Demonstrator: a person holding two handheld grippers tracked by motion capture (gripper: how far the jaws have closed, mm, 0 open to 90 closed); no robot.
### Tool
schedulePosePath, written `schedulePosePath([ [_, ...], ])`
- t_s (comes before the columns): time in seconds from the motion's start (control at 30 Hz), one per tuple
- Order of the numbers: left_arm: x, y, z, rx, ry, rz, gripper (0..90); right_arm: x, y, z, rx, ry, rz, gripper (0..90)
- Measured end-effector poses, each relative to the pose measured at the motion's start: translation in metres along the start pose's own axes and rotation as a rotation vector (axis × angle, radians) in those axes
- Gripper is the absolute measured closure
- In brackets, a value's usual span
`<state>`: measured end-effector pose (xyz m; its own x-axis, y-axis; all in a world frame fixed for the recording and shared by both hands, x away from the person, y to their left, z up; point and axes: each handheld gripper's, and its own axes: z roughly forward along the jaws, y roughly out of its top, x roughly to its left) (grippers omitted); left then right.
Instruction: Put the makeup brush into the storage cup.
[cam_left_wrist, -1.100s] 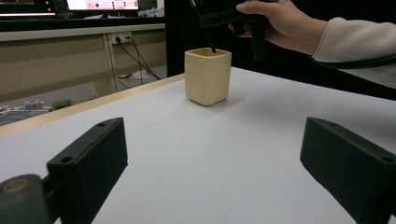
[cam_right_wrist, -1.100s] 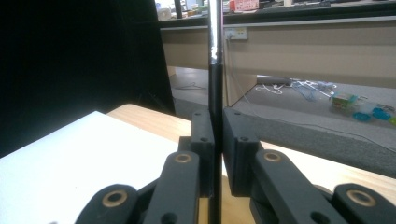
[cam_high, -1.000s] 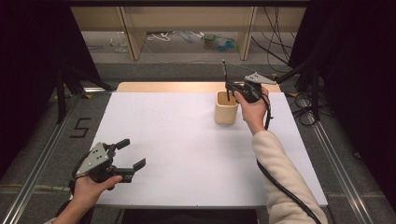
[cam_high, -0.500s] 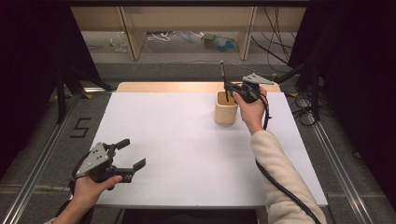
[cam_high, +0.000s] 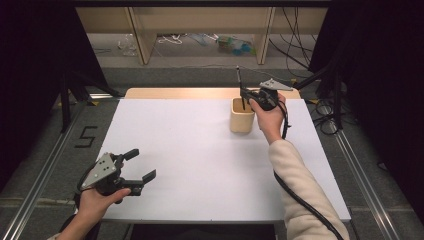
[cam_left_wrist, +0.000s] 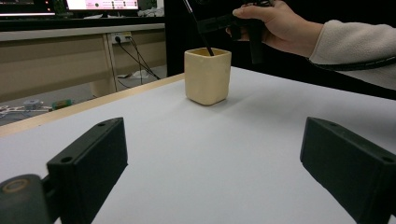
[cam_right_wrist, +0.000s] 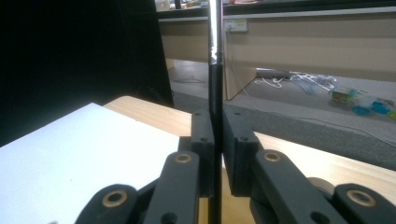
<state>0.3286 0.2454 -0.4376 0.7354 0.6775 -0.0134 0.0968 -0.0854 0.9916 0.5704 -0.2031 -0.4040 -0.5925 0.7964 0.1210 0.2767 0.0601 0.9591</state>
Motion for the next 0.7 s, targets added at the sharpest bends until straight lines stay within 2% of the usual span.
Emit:
schedulePosePath([
  [0.7,0.0,0.0,0.0,0.001,0.001,0.001,7.0,-0.0013,-0.0031,0.002,0.013,-0.004,-0.001,84.0],
])
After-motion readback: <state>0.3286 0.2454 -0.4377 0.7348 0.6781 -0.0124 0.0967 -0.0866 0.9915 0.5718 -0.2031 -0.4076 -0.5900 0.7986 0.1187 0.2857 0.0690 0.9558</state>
